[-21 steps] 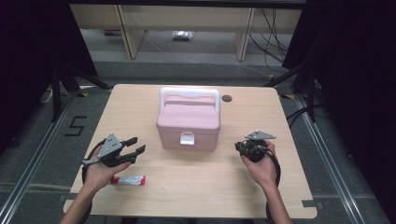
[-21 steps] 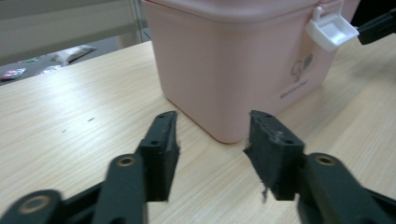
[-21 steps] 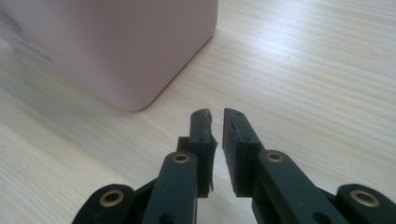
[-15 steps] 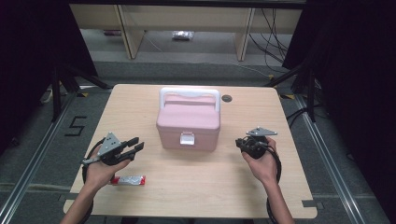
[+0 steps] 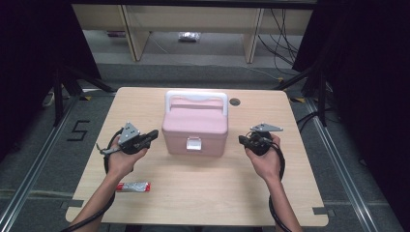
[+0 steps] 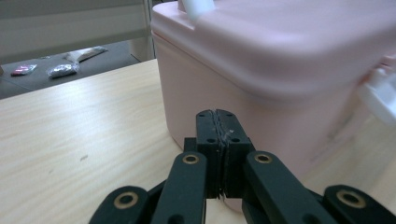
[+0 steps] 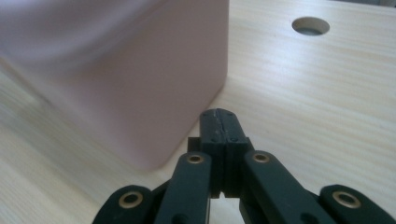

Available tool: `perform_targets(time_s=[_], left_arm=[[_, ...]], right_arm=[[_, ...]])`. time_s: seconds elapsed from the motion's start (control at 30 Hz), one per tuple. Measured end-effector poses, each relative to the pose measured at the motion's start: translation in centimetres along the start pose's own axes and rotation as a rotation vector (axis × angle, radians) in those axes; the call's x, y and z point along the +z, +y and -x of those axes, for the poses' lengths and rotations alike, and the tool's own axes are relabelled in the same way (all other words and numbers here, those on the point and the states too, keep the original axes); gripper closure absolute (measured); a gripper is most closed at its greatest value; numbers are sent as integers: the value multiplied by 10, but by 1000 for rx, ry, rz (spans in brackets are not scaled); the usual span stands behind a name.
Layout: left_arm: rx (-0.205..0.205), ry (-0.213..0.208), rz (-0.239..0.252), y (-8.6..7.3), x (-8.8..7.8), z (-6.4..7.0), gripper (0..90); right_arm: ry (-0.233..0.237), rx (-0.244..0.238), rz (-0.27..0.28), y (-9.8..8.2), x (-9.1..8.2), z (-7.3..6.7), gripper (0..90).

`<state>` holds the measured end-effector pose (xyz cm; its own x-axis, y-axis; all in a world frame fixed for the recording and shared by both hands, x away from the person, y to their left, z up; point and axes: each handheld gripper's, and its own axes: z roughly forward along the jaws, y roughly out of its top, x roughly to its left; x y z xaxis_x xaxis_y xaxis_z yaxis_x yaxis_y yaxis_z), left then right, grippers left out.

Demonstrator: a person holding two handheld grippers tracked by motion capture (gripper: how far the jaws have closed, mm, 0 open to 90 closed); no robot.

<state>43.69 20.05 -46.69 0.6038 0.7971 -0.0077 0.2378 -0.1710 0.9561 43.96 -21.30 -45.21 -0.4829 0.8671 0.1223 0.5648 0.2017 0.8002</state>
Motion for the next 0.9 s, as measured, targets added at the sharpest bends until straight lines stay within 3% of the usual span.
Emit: perform_targets(time_s=[0.07,0.27,0.37,0.5,0.57,0.77,0.8,0.9], left_arm=[[31,-5,-16,5,7,-1,886],[51,-18,-30,4,12,2,893],[45,-22,-32,2,12,2,895],[41,-26,-45,0,13,1,896],[41,-31,-42,0,14,1,897],[48,-34,-52,0,11,1,897],[48,-40,-45,-1,11,0,897],[32,-21,-46,-5,4,-5,897]], right_arm=[[13,-12,1,9,5,-4,900],[13,-27,-8,20,16,-13,900],[24,-50,-1,24,21,-15,900],[29,-30,-12,26,26,-19,900],[9,-27,-25,27,27,-21,900],[21,-32,-9,27,30,-21,900],[-1,-29,-12,28,29,-22,900],[18,-31,-14,30,34,-30,900]])
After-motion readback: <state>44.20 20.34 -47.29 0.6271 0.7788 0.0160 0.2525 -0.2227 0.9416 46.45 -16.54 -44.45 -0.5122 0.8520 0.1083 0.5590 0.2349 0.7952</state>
